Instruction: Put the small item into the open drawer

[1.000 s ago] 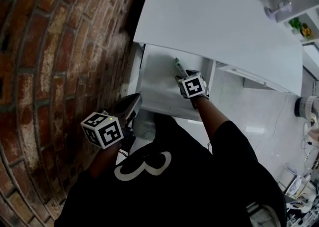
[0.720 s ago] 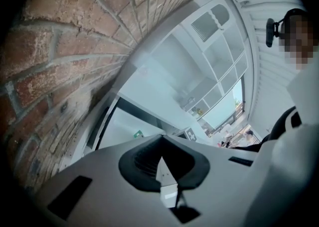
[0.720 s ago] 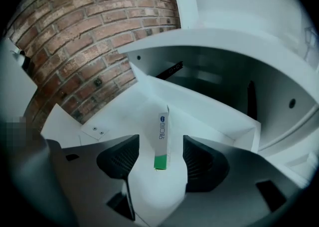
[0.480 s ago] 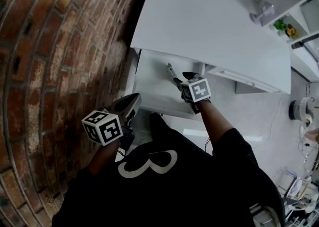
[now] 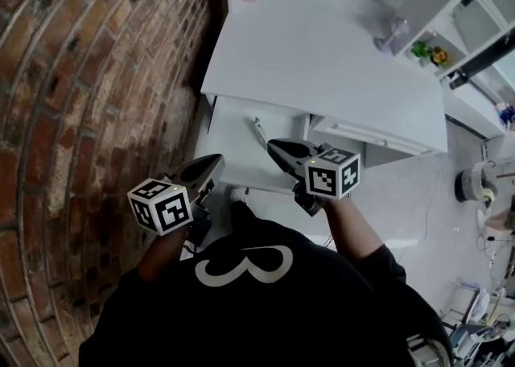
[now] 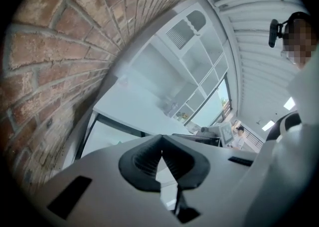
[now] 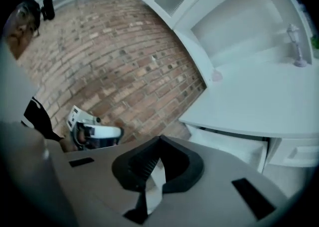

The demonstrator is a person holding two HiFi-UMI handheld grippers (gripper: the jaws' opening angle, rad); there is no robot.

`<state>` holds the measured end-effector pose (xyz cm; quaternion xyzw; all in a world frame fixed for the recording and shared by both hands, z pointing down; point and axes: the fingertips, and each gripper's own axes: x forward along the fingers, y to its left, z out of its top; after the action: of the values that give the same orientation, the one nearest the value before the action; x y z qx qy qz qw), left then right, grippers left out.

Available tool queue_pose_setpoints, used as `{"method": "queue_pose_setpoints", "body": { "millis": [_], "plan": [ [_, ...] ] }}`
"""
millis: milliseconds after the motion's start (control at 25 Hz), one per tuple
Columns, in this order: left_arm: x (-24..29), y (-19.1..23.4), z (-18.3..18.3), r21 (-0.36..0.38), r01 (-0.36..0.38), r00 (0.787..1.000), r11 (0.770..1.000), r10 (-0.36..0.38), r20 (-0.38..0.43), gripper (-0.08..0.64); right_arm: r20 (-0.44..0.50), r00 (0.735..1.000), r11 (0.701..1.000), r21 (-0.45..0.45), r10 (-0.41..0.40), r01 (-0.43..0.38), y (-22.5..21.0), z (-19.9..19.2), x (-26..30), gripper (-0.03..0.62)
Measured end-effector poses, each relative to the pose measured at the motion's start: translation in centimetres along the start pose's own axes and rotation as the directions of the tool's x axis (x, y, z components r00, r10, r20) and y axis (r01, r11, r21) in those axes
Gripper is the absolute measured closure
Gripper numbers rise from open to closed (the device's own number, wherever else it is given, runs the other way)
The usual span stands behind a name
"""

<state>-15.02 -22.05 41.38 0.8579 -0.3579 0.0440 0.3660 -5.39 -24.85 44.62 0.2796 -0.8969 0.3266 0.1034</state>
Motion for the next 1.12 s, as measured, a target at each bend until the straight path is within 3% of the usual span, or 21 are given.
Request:
{"method": "queue_pose_setpoints", "body": {
  "millis": [160, 360, 600, 1120],
  "plan": [
    [-0.8, -3.4, 1.2, 0.066, 0.064, 0.998, 0.996, -0.066, 0.019, 0.558, 0.116, 0.989, 0.995, -0.047, 0.096, -0.091, 5.4, 3.1, -3.2, 0.583],
    [-2.4, -7.0, 2.7, 0.126, 0.119, 0.989, 0.985, -0.129, 0.073, 0.558, 0.156, 0.981, 0.986, -0.133, 0.117, -0.097, 8.6, 4.6, -6.2, 0.584],
    [-4.2, -10.4, 3.7, 0.187, 0.16, 0.977, 0.969, -0.183, 0.113, 0.558, 0.258, 0.958, 0.985, -0.149, 0.128, -0.092, 10.8, 5.7, -9.1, 0.584],
    [-3.9, -11.1, 2.8, 0.234, 0.194, 0.97, 0.953, -0.223, 0.101, 0.558, 0.251, 0.965, 0.984, -0.175, 0.073, -0.029, 10.8, 3.5, -10.3, 0.584]
  ]
}}
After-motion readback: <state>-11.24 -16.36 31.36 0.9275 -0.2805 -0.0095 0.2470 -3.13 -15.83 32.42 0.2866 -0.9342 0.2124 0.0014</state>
